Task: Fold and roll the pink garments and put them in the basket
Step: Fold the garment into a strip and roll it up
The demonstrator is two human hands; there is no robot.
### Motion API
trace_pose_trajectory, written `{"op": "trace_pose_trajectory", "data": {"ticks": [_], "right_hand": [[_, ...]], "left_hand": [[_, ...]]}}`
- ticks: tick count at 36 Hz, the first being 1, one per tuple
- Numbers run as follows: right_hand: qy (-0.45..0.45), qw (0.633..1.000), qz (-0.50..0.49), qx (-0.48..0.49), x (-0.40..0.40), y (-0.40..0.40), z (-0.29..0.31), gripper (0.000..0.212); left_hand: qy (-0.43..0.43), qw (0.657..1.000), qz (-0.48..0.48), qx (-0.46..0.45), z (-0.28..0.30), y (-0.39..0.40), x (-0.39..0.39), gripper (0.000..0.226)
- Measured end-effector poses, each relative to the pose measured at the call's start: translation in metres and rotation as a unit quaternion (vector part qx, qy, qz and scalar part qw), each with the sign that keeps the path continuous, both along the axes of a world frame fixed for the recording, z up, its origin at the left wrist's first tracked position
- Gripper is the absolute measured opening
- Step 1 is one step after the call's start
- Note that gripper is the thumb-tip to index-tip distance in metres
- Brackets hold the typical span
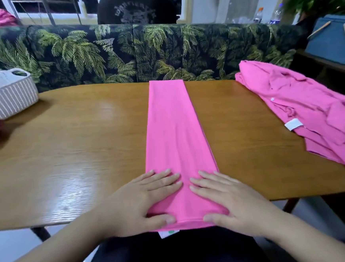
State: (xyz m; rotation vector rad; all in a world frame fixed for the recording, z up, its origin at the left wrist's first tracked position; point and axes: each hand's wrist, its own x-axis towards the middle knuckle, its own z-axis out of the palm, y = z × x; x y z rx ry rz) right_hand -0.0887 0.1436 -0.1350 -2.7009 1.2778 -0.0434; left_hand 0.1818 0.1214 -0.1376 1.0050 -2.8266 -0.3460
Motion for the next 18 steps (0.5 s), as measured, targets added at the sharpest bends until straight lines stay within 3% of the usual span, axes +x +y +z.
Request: {"op": "trace_pose_trajectory", "data": {"ticks": [3, 8, 14, 18], "right_hand": [[0.032, 0.998, 0.006, -0.057, -0.004, 0.011, -0.008, 0.082], [0.068, 0.995, -0.027, -0.068, 0.005, 0.009, -0.009, 0.089], [-0.001, 0.999, -0.041, 0.034, 0.019, -0.015, 0.010, 0.104], [-0.037, 0.997, -0.045, 0.046, 0.021, -0.023, 0.008, 0.106]], "left_hand": [[-0.015, 0.997, -0.012, -0.076, -0.006, 0.009, 0.004, 0.087], [-0.075, 0.991, 0.001, -0.107, -0.008, 0.005, 0.003, 0.104], [-0.087, 0.996, 0.026, -0.010, 0.005, -0.015, 0.002, 0.101], [0.014, 0.999, 0.043, 0.031, 0.006, -0.021, 0.001, 0.087]]}}
